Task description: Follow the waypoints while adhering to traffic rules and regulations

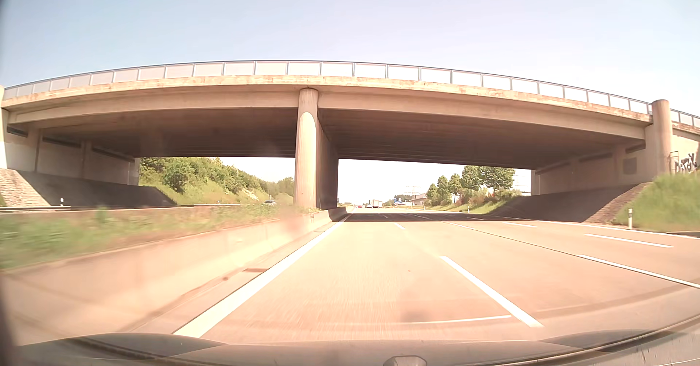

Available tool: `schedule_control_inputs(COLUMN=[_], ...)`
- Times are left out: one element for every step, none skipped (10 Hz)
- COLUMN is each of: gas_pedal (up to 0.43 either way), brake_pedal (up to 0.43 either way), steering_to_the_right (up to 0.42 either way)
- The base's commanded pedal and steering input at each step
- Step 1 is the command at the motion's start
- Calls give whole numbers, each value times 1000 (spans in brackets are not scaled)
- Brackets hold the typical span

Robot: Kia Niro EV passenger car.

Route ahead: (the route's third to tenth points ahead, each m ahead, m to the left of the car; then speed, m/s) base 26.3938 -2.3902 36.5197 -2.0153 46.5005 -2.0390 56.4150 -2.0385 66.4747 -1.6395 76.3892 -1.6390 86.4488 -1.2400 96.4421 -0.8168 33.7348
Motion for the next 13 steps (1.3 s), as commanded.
schedule_control_inputs(gas_pedal=[390,390,378,378,378,378,378,378,378,378,378,378,378], brake_pedal=[0,0,0,0,0,0,0,0,0,0,0,0,0], steering_to_the_right=[-1,-1,-1,-1,0,-1,-2,-3,-5,-4,-5,-5,-5])
